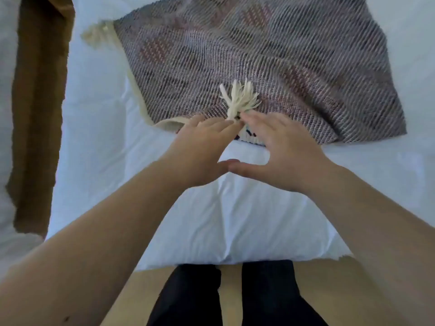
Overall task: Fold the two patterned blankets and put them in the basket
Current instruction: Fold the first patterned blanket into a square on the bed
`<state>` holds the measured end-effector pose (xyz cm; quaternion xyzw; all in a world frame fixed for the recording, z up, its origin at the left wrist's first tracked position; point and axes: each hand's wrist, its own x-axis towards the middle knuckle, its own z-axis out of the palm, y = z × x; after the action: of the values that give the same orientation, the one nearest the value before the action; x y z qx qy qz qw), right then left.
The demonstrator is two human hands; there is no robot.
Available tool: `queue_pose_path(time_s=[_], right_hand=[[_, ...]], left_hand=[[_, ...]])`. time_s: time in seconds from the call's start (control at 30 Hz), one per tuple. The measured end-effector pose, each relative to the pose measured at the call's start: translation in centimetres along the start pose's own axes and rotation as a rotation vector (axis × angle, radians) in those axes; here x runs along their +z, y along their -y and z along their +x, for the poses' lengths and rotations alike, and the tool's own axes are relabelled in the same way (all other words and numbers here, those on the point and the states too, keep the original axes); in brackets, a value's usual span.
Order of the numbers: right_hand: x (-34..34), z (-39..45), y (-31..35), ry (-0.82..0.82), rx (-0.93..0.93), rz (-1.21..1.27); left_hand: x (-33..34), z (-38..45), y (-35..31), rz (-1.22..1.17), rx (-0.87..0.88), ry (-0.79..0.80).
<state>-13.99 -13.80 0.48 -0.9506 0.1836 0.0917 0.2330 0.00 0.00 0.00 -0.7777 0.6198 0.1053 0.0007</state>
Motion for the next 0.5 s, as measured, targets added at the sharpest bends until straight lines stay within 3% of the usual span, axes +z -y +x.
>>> queue_pose_path(time_s=[0.23,0.5], right_hand=[[7.1,6.1,-5.7,0.092,0.056,0.045],[10.9,11.4,-7.2,0.049,0.109,0.074]], left_hand=[[8.7,7.7,3.6,-0.023,-0.053,0.063],[14.5,10.5,7.5,-0.259,-0.127,-0.173]])
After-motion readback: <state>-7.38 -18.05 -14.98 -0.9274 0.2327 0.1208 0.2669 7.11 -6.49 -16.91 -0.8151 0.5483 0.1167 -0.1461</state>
